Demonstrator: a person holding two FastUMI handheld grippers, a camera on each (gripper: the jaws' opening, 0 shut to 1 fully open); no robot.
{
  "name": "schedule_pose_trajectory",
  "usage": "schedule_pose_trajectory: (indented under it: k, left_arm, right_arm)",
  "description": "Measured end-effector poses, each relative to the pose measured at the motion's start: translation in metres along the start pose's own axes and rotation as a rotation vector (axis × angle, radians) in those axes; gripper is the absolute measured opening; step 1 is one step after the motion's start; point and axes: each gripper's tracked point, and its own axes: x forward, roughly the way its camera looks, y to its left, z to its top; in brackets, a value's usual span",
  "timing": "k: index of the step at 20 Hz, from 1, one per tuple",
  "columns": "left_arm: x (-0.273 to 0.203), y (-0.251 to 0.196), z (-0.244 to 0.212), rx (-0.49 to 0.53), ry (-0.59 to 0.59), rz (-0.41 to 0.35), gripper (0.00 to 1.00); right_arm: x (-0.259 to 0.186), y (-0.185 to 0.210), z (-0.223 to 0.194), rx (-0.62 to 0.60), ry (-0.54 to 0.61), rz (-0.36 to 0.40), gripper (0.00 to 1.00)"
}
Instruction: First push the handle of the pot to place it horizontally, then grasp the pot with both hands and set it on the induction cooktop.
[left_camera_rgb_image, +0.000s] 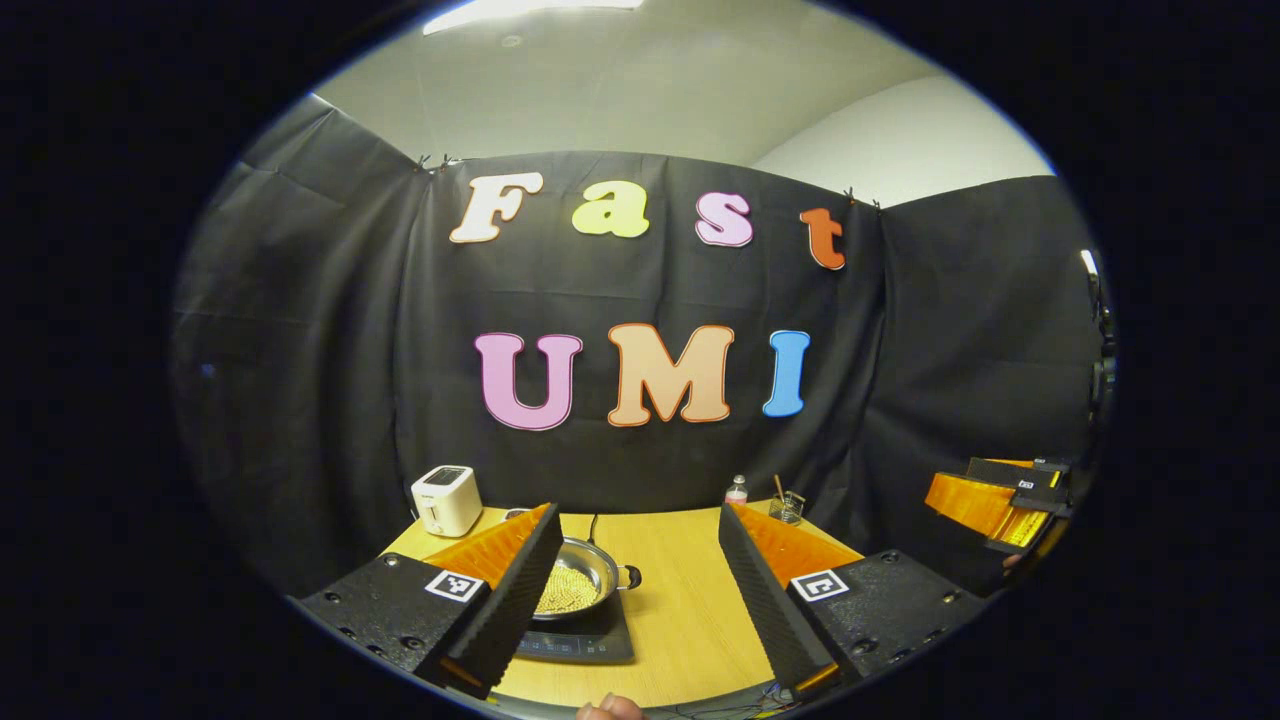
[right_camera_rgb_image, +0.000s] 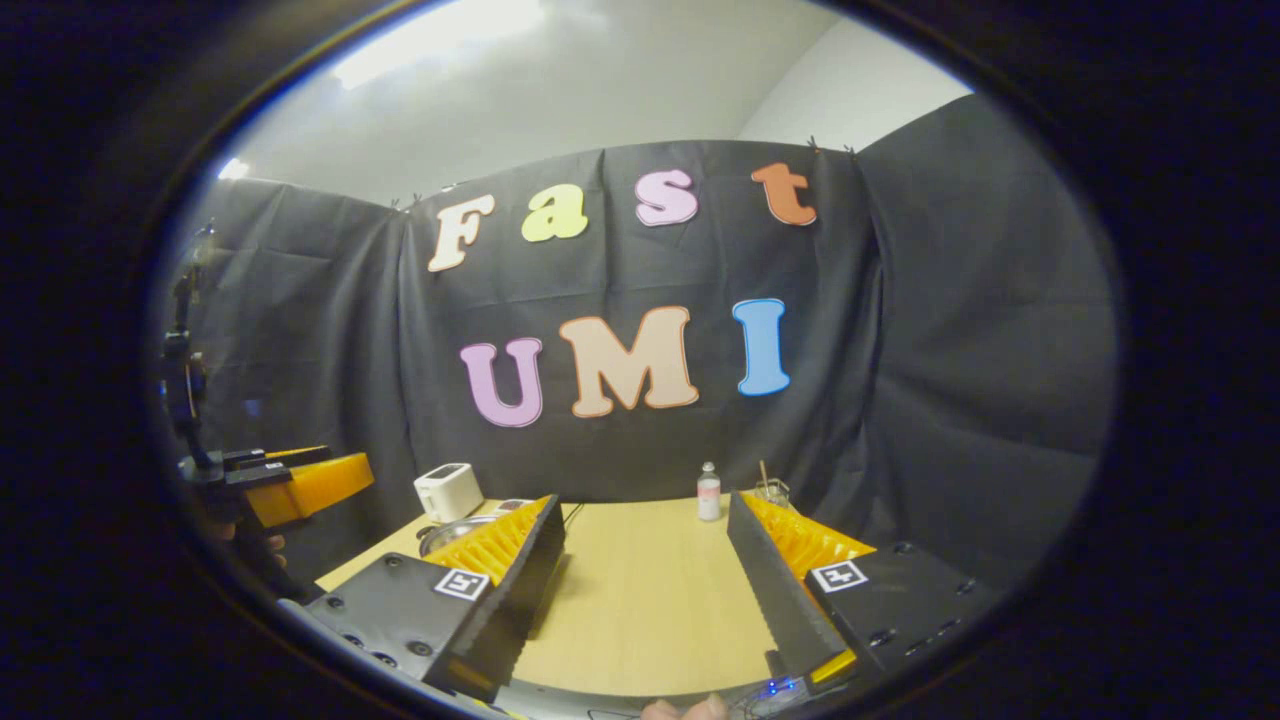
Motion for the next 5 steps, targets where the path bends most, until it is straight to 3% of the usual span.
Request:
schedule_pose_trajectory:
  k: [4, 5]
  left_arm:
    - [-0.003, 0.008, 0.004, 0.008, -0.004, 0.043, 0.93]
    - [-0.004, 0.014, 0.007, 0.01, -0.014, 0.062, 0.93]
  right_arm:
    - [0.005, -0.006, 0.003, -0.015, -0.016, 0.005, 0.92]
    - [0.004, -0.007, 0.008, -0.019, -0.027, 0.006, 1.0]
